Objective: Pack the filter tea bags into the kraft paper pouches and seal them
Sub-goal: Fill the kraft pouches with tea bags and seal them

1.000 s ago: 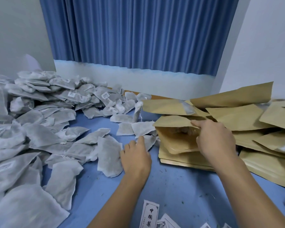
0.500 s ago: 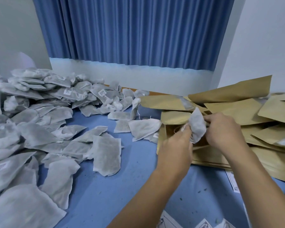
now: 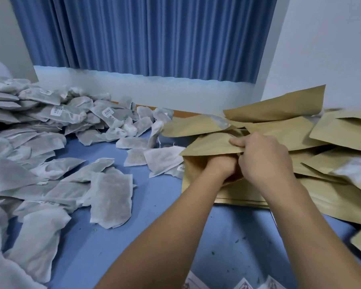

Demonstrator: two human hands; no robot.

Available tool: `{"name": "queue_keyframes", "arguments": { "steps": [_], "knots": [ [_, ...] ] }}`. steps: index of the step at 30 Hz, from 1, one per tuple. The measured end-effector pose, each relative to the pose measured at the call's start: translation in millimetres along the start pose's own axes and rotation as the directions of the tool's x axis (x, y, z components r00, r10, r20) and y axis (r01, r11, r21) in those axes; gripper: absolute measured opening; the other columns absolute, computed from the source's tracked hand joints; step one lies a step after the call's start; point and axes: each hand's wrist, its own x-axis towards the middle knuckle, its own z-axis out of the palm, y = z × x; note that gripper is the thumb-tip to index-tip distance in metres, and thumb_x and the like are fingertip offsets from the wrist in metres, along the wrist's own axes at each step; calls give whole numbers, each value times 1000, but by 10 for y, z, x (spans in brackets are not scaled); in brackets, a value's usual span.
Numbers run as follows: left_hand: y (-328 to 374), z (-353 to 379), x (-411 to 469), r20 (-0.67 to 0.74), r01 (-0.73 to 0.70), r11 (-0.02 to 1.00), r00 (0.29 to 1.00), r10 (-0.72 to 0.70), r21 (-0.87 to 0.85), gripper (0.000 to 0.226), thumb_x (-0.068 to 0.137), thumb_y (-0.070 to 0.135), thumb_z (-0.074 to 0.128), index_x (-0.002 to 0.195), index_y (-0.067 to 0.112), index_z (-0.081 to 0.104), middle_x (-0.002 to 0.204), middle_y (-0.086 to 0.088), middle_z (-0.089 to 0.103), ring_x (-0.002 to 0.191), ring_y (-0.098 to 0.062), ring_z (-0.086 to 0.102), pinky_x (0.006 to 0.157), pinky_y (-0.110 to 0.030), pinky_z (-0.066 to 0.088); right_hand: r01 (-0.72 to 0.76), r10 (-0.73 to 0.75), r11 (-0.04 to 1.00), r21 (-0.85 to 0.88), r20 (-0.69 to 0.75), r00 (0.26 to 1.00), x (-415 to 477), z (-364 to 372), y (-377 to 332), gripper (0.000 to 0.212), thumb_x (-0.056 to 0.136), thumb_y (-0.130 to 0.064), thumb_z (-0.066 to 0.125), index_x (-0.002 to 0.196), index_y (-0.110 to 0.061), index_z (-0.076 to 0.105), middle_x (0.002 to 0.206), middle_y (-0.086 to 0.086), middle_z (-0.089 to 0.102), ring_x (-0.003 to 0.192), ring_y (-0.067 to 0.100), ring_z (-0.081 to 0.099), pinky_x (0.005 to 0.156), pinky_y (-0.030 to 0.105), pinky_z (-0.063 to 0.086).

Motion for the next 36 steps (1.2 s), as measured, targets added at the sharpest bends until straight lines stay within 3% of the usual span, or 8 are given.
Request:
{"name": "queue_keyframes", "arguments": {
  "steps": [3,8,11,15,22,26,32,36],
  "knots": [
    [-36,9,-412,-189,-234,855,916,353,462,8,95,23,52,96,18,58,115,-17,67,106,-38,63,77,-38,47,-44,44,999,15,-17,999,18,1,39,37,98,-27,48,129,-36,64,124,12,63,110,39,59,82,35,45],
    [-529,-446,-645,-452,-691,411,136,882,595,19,97,13,47,103,13,65,86,-3,64,75,-25,59,69,-35,47,-68,68,997,36,-7,998,6,-54,93,48,90,-18,57,127,-48,63,122,10,62,108,38,60,78,34,43],
    [-882,-897,-551,-661,-304,792,439,609,529,33,98,26,43,127,23,58,120,4,63,110,-22,56,93,-47,45,-63,62,997,35,25,998,2,-39,101,49,90,-17,54,128,-47,63,120,10,63,107,38,60,74,32,40],
    [-1230,-1061,-402,-333,54,780,921,202,623,61,97,49,51,153,38,28,153,13,38,143,-16,31,116,-57,23,-47,46,998,36,37,998,-26,-31,74,44,90,-24,52,128,-45,62,117,11,63,108,38,60,75,33,40],
    [-968,-704,-581,-773,-329,900,476,420,287,11,100,37,52,108,30,53,97,6,63,86,-17,59,71,-33,46,-65,63,996,52,49,997,-21,-47,70,44,92,-25,51,131,-43,61,121,11,62,110,38,59,76,34,41],
    [-744,-407,-764,-377,-542,450,248,892,710,25,86,17,61,111,19,60,98,-8,56,82,-23,54,65,-29,44,-65,62,995,71,44,997,-30,-50,69,46,90,-22,54,129,-45,62,124,11,62,111,38,58,78,34,43],
    [-469,110,-528,-191,-244,726,867,460,643,14,96,19,50,96,16,64,100,-12,57,92,-37,59,66,-38,42,-54,50,998,38,101,994,-8,-11,80,47,82,-21,66,124,-44,64,123,8,61,111,35,59,80,32,41],
    [-208,94,-2,-311,-127,960,928,203,248,33,100,22,52,132,17,56,132,-12,58,123,-33,54,105,-39,44,-1,-1,1000,17,93,996,18,6,119,54,86,-12,49,122,-49,64,125,7,61,111,35,58,81,34,40]
  ]
}}
